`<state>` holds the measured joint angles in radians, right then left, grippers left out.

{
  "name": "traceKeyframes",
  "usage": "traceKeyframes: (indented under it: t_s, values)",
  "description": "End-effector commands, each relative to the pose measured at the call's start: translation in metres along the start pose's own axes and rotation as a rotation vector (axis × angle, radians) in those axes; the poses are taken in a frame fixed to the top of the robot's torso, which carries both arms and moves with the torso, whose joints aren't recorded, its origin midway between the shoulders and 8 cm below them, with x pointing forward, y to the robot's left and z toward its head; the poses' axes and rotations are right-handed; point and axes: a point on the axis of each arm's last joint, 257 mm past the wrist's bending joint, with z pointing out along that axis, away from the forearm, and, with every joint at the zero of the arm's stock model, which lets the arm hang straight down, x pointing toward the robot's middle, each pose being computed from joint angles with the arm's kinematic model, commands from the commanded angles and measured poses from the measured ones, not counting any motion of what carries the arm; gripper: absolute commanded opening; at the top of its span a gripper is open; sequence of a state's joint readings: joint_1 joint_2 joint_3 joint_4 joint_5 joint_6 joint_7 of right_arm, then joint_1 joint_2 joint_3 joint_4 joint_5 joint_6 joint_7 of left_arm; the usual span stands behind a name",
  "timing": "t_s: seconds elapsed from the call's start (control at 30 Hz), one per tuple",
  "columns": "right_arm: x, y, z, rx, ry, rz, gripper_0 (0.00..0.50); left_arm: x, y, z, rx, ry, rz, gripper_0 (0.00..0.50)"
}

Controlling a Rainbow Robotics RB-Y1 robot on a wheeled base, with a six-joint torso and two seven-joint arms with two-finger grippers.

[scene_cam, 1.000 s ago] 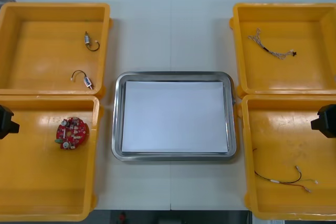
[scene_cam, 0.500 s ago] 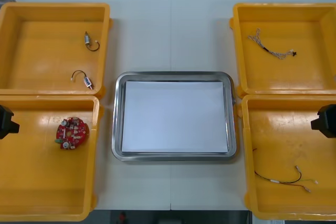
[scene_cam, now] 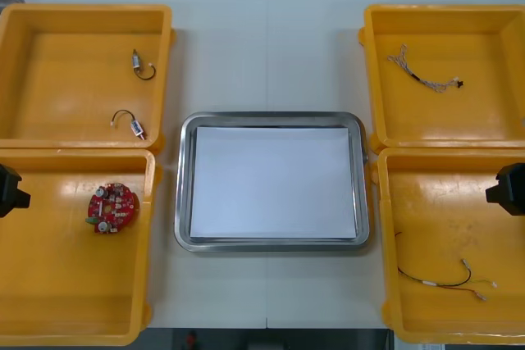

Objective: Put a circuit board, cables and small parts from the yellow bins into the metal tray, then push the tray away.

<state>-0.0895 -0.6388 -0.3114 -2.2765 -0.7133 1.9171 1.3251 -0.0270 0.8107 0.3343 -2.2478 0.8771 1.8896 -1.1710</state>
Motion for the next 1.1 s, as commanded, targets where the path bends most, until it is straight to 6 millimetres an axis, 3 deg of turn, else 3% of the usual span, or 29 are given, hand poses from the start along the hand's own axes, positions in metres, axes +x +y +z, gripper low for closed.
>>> traceKeyframes:
  t_s: [0.03, 1.1]
  values:
    - [0.0011, -0.0155, -0.007, 0.035, -0.003, 0.039, 0.5, -0.0064, 0.0132, -0.0131, -0.04, -0.033, 0.077, 0.5]
    - [0.0011, -0.0155, -0.007, 0.035, -0.003, 0.039, 0.5, -0.0064, 0.0132, -0.0131, -0.04, -0.033, 0.077, 0.5]
